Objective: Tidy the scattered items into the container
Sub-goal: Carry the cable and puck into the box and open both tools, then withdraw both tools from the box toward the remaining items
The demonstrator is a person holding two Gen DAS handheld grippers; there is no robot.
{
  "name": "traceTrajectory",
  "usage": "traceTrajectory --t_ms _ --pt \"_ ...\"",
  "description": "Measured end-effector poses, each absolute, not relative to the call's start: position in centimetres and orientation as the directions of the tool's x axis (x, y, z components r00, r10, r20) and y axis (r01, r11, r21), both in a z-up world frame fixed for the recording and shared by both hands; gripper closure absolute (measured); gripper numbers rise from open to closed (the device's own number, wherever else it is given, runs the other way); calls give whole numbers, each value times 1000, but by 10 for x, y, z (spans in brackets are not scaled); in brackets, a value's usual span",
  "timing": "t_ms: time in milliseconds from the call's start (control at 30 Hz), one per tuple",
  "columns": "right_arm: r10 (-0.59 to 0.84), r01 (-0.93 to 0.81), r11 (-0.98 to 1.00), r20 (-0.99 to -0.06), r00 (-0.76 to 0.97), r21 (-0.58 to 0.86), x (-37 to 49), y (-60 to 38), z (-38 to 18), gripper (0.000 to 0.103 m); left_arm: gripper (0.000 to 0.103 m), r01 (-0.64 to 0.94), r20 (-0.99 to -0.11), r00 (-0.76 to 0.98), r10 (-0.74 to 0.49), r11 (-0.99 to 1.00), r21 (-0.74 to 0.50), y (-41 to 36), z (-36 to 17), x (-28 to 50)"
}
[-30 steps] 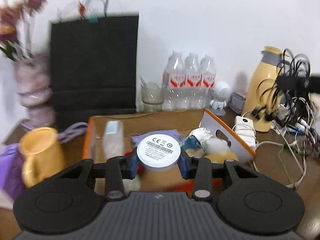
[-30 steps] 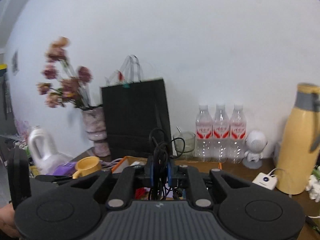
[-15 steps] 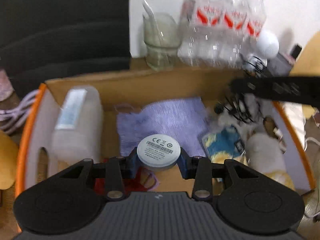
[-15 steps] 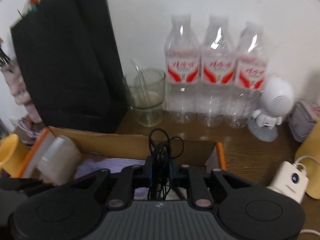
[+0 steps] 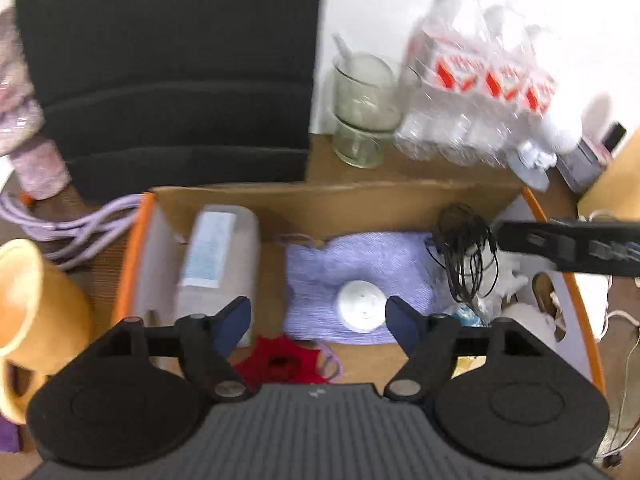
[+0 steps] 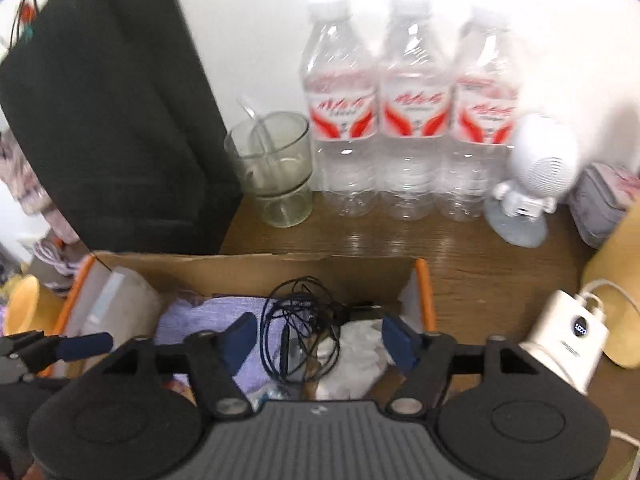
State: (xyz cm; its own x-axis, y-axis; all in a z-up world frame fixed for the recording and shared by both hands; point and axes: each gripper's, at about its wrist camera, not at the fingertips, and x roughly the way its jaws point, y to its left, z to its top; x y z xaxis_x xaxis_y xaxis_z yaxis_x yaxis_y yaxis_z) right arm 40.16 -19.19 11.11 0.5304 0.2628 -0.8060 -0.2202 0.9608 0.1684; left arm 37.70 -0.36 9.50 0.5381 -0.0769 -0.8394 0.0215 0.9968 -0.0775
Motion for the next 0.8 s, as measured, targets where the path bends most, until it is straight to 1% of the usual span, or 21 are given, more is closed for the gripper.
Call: traceTrajectory --t_ms 33,100,167,200,233,333,400,467,500,567,667,700,767,800 --pt "269 -216 960 -808 524 179 397 -195 118 33 19 2 -841 537 -65 997 -76 1 101 375" --pt "268 -206 961 -815 513 186 389 -200 131 30 15 -37 -840 541 -40 997 -71 8 114 369" --pt "246 -193 967 -818 520 168 379 -203 142 27 9 -49 -840 543 -25 997 -61 13 127 359" --pt "234 -189 970 -817 527 155 373 -205 148 26 3 -50 -835 549 -14 997 -50 14 133 352" --pt "227 -184 971 -816 531 150 369 -207 152 26 0 -49 -829 560 -5 998 -39 16 139 345" --pt "231 -183 971 -806 544 155 351 -210 160 25 0 -38 -811 585 5 999 -21 17 146 324" --pt "227 -188 971 -793 565 145 335 -207 159 25 0 -63 -791 611 24 998 -18 21 148 310" --pt "239 -209 968 -750 617 136 315 -204 159 25 0 -106 -749 659 70 994 0 23 149 295" --pt "239 -215 968 -717 655 127 304 -203 159 25 0 -124 -710 698 94 992 10 22 150 284" --pt "237 -210 970 -636 734 118 282 -202 156 25 0 -111 -610 788 87 994 -1 19 149 259" --pt "293 -246 956 -468 834 161 241 -204 143 24 0 -75 -386 920 69 997 -2 14 136 212" --pt "307 -261 951 -433 848 164 232 -203 139 23 0 -75 -321 944 74 997 9 11 130 197" --pt "302 -267 953 -371 878 144 213 -201 130 23 0 -62 -248 966 68 998 30 7 122 176" --pt "289 -262 957 -350 891 125 206 -198 126 23 0 -55 -224 973 62 998 35 5 118 169"
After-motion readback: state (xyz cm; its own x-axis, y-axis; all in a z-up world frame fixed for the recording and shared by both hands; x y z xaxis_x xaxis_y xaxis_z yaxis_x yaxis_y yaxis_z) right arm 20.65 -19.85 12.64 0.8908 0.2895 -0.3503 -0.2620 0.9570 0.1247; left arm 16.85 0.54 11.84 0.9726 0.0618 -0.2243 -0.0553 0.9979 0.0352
